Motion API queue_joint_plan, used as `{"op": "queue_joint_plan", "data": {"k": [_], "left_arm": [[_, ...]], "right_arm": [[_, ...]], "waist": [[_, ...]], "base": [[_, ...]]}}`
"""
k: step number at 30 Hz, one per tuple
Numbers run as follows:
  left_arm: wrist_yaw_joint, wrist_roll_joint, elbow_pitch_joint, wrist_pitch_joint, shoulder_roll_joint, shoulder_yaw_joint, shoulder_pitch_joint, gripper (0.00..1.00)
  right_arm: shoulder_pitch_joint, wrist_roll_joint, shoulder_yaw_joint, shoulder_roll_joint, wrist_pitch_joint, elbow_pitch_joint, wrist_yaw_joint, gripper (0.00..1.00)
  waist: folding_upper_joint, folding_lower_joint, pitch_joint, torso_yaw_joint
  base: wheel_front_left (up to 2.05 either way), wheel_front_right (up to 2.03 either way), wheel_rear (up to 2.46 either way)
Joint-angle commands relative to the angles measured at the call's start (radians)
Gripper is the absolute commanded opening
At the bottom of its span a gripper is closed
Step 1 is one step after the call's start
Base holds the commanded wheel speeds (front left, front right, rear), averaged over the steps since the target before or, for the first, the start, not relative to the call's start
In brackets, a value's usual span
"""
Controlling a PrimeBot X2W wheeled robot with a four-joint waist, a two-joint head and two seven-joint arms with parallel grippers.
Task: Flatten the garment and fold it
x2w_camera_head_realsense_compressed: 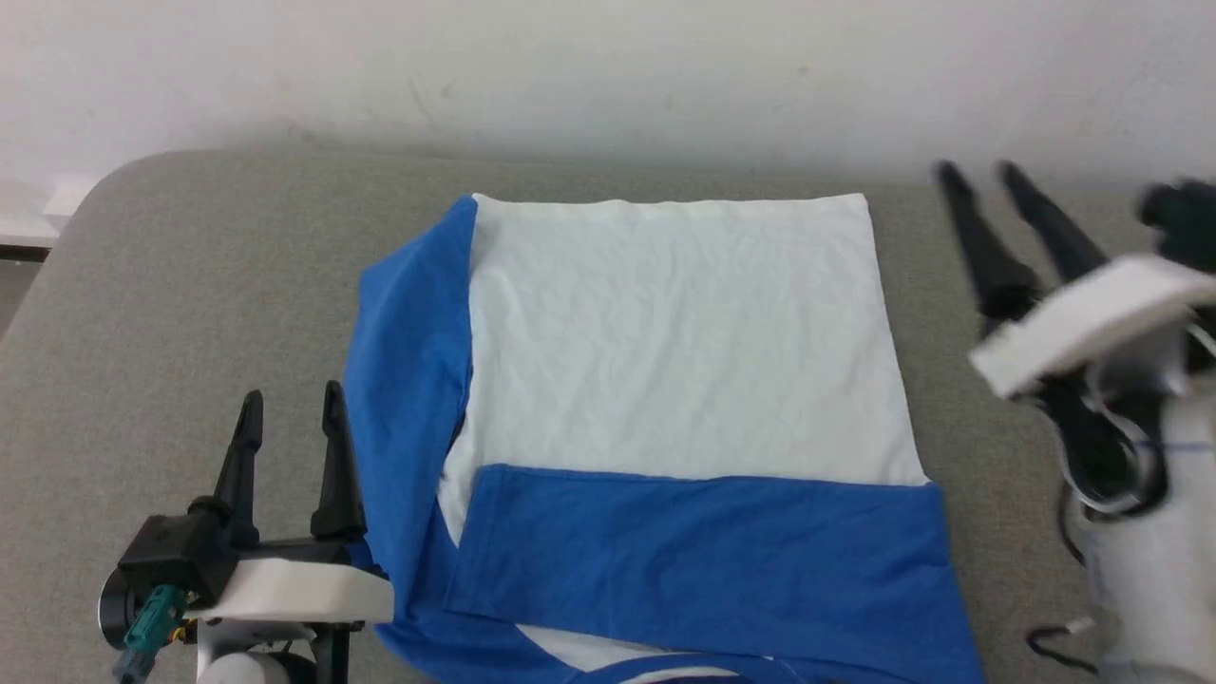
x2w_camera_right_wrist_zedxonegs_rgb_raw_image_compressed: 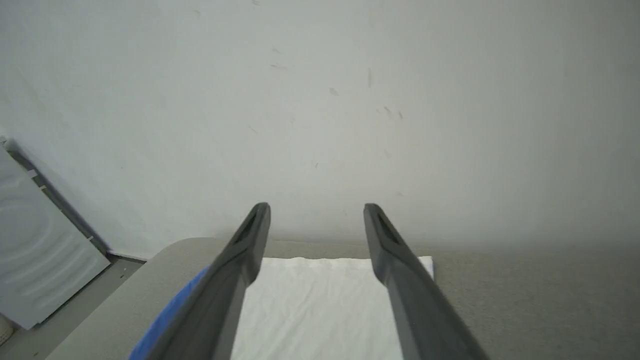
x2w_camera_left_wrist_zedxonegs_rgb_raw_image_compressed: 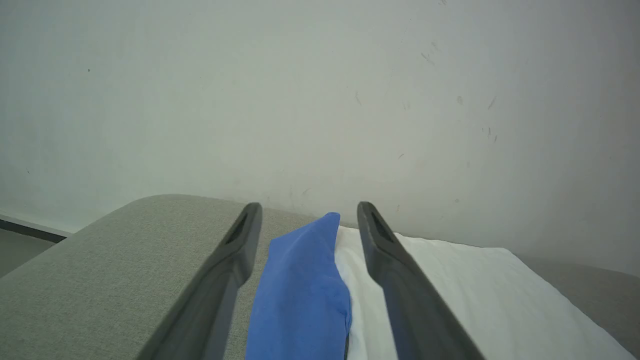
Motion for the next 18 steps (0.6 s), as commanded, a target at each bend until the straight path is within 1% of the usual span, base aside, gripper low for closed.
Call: {"op": "queue_joint_plan", "data": {"k": [1, 4, 6, 8, 10, 14, 18], "left_arm": [[0.004, -0.006, 0.005, -0.001, 0.005, 0.002, -0.004, 1.00], [0.004, -0.010, 0.009, -0.001, 0.005, 0.000, -0.006, 1.00], [0.005, -0.013, 0.013, 0.001, 0.005, 0.000, -0.008, 1.00], [0.005, -0.019, 0.016, 0.007, 0.005, 0.000, -0.015, 1.00], [0.000, -0.033, 0.020, 0.025, 0.006, 0.000, -0.036, 1.00], [-0.025, -0.082, 0.046, 0.109, 0.025, 0.007, -0.143, 1.00], [-0.045, -0.135, 0.121, 0.239, 0.073, 0.026, -0.317, 1.00]], "right_arm": [[0.037, -0.030, -0.032, 0.005, -0.010, -0.010, -0.001, 1.00], [0.133, -0.132, -0.158, 0.024, -0.020, -0.046, -0.001, 1.00], [0.184, -0.152, -0.223, 0.047, -0.017, -0.064, -0.001, 1.00], [0.226, -0.170, -0.263, 0.061, -0.012, -0.081, -0.001, 1.00], [0.257, -0.159, -0.295, 0.070, -0.005, -0.098, -0.001, 1.00], [0.290, -0.152, -0.345, 0.075, 0.010, -0.145, -0.001, 1.00], [0.282, -0.127, -0.359, 0.075, 0.018, -0.182, -0.001, 1.00]], "waist": [[0.0000, 0.0000, -0.003, -0.007], [0.0000, 0.0000, 0.000, -0.012], [0.0000, 0.0000, 0.001, -0.017], [0.0000, 0.0000, 0.004, -0.020], [0.0000, 0.0000, 0.012, -0.018], [0.0000, 0.0000, 0.047, -0.014], [0.0000, 0.0000, 0.106, -0.017]], "base": [[0.00, 0.00, 0.00], [0.00, 0.00, 0.00], [0.00, 0.00, 0.00], [0.00, 0.00, 0.00], [0.00, 0.00, 0.00], [0.00, 0.00, 0.00], [0.00, 0.00, 0.00]]}}
